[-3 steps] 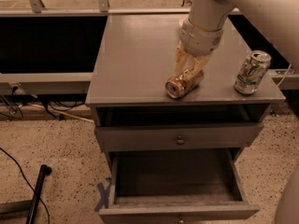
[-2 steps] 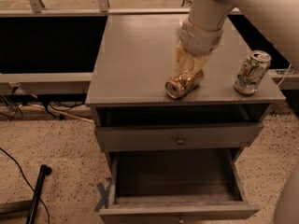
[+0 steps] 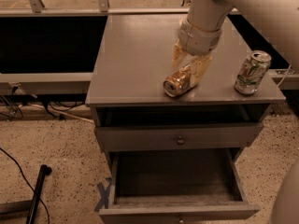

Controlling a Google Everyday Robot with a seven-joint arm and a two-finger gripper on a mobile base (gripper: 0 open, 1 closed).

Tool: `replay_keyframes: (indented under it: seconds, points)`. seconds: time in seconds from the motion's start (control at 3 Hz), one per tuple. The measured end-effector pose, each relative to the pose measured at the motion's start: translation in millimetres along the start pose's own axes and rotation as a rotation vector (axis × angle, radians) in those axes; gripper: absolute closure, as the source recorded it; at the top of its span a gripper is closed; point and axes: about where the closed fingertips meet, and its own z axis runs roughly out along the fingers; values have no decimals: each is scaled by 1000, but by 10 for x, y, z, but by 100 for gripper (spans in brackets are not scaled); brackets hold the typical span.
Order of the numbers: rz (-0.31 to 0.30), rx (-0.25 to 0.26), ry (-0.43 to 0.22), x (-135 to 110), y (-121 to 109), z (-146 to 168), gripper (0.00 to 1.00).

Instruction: Place orange can into middle drawer

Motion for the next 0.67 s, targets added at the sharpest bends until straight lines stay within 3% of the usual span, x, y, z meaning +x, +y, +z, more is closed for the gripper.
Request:
replay_keyframes:
  seconds: [0.33, 0.67]
  points:
    - [-1, 11, 2, 7, -36, 15, 0]
    - [-1, 11, 2, 7, -36, 16, 0]
